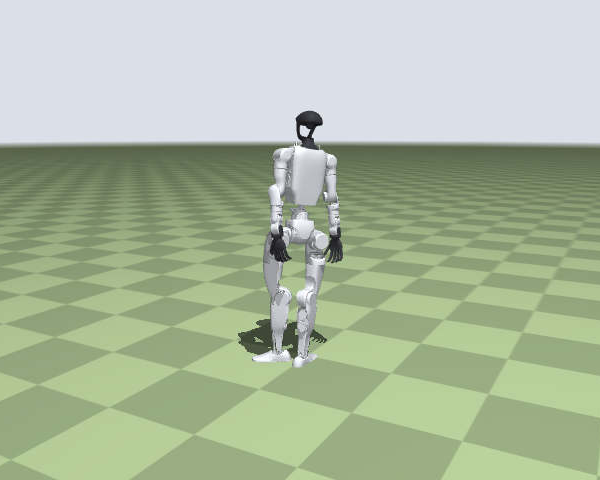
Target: Upper body actions
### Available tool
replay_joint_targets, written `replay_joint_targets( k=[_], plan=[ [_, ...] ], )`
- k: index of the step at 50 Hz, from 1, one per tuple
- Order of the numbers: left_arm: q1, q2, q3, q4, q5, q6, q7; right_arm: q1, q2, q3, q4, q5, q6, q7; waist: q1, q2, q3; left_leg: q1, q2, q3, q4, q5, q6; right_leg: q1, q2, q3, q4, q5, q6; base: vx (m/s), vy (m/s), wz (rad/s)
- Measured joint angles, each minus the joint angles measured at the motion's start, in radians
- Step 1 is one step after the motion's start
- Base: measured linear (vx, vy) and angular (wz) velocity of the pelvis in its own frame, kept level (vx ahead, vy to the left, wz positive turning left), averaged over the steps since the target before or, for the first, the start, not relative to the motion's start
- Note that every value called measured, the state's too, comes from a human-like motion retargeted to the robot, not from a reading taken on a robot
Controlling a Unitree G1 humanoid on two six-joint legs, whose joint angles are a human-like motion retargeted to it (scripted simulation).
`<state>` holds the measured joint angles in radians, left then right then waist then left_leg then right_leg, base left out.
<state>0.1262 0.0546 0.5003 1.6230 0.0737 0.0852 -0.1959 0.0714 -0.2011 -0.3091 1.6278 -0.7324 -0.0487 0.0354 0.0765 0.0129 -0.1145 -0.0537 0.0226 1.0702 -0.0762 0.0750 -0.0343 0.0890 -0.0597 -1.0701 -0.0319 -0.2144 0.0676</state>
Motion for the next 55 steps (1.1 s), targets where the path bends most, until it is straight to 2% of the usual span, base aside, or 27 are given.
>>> replay_joint_targets(
  k=[10,20,25,28,30,32,35,37,40,43,45,48,50,55],
  plan=[
    [-0.034,0.019,-0.033,-0.048,0.048,-0.012,0.006,-0.003,0.019,0.032,0.001,-0.017,-0.015,-0.001,0.045,-0.029,0.027,-0.004,-0.033,-0.08,0.013,-0.045,0.023,0.02,-0.033,-0.021,0.005,0.024,0.019,0.06,0.12,0.06],
    [-0.051,0.031,-0.028,-0.064,0.024,-0.04,0.047,0.02,0.024,0.02,0.024,0.002,-0.016,-0.007,0.061,-0.051,0.022,-0.018,-0.07,-0.167,0.029,-0.105,0.054,0.051,-0.068,-0.071,0.024,0.063,0.051,0.13,0.18,0.28],
    [-0.047,0.027,-0.035,-0.056,0.018,-0.038,0.037,0.035,0.02,0.024,0.019,0.0,-0.02,-0.015,0.047,-0.026,0.022,-0.015,-0.075,-0.253,0.031,-0.128,0.083,0.094,-0.083,-0.103,0.088,0.13,0.02,0.16,0.22,0.72],
    [-0.048,0.027,-0.045,-0.052,0.024,-0.037,0.03,0.038,0.021,0.029,0.015,0.009,-0.025,-0.019,0.011,0.014,0.027,-0.016,-0.042,-0.321,0.042,-0.132,0.095,0.11,-0.084,-0.107,0.169,0.193,-0.063,0.13,0.18,1.23],
    [-0.049,0.033,-0.058,-0.053,0.031,-0.035,0.026,0.037,0.025,0.035,0.012,0.014,-0.028,-0.019,-0.016,0.042,0.034,-0.015,-0.015,-0.364,0.051,-0.131,0.099,0.109,-0.083,-0.066,0.244,0.206,-0.125,0.13,0.11,1.36],
    [-0.058,0.044,-0.07,-0.052,0.042,-0.029,0.02,0.029,0.03,0.039,0.009,0.017,-0.03,-0.011,-0.036,0.049,0.049,-0.012,-0.008,-0.404,0.055,-0.127,0.105,0.066,-0.103,0.054,0.349,0.185,-0.118,0.11,0.06,1.34],
    [-0.074,0.061,-0.073,-0.054,0.053,-0.023,0.022,0.018,0.045,0.046,-0.001,0.016,-0.036,-0.004,-0.09,0.043,0.071,-0.015,-0.012,-0.479,0.057,-0.112,0.114,-0.079,-0.112,0.324,0.523,0.142,-0.088,0.09,0.01,1.61],
    [-0.082,0.066,-0.072,-0.058,0.042,-0.025,0.025,0.013,0.053,0.056,-0.01,0.011,-0.042,-0.005,-0.1,0.035,0.08,-0.019,-0.013,-0.49,0.057,-0.103,0.116,-0.122,-0.087,0.414,0.518,0.139,-0.082,0.06,-0.05,1.23],
    [-0.094,0.07,-0.074,-0.063,0.025,-0.025,0.02,0.008,0.059,0.069,-0.024,-0.009,-0.043,-0.008,-0.133,0.025,0.095,-0.023,-0.023,-0.534,0.057,-0.085,0.118,-0.147,-0.059,0.453,0.445,0.135,-0.086,0.06,-0.05,1.35],
    [-0.108,0.073,-0.076,-0.061,0.023,-0.024,0.022,0.005,0.061,0.079,-0.027,-0.02,-0.04,-0.012,-0.148,-0.001,0.102,-0.024,-0.049,-0.567,0.054,-0.07,0.116,-0.183,-0.03,0.548,0.362,0.114,-0.06,0.07,-0.07,1.23],
    [-0.114,0.074,-0.083,-0.062,0.024,-0.026,0.022,0.004,0.063,0.081,-0.026,-0.018,-0.04,-0.014,-0.15,-0.023,0.108,-0.022,-0.071,-0.591,0.053,-0.061,0.115,-0.216,-0.003,0.681,0.302,0.106,-0.03,0.07,-0.1,1.15],
    [-0.112,0.074,-0.092,-0.068,0.026,-0.028,0.019,0.0,0.068,0.085,-0.027,-0.012,-0.04,-0.014,-0.14,-0.049,0.121,-0.009,-0.094,-0.612,0.054,-0.056,0.11,-0.235,0.031,0.844,0.211,0.112,-0.023,0.08,-0.12,0.88],
    [-0.106,0.077,-0.094,-0.071,0.029,-0.028,0.019,-0.004,0.073,0.088,-0.027,-0.012,-0.039,-0.013,-0.14,-0.062,0.124,-0.002,-0.106,-0.632,0.057,-0.055,0.107,-0.219,0.05,0.877,0.154,0.135,-0.063,0.09,-0.11,0.84],
    [-0.094,0.069,-0.099,-0.056,0.029,-0.01,0.026,-0.009,0.079,0.064,-0.025,-0.029,-0.03,-0.002,-0.109,-0.067,0.117,0.004,-0.123,-0.703,0.074,-0.056,0.104,-0.142,0.021,0.766,0.089,0.144,-0.04,0.11,-0.07,0.87]
  ],
)
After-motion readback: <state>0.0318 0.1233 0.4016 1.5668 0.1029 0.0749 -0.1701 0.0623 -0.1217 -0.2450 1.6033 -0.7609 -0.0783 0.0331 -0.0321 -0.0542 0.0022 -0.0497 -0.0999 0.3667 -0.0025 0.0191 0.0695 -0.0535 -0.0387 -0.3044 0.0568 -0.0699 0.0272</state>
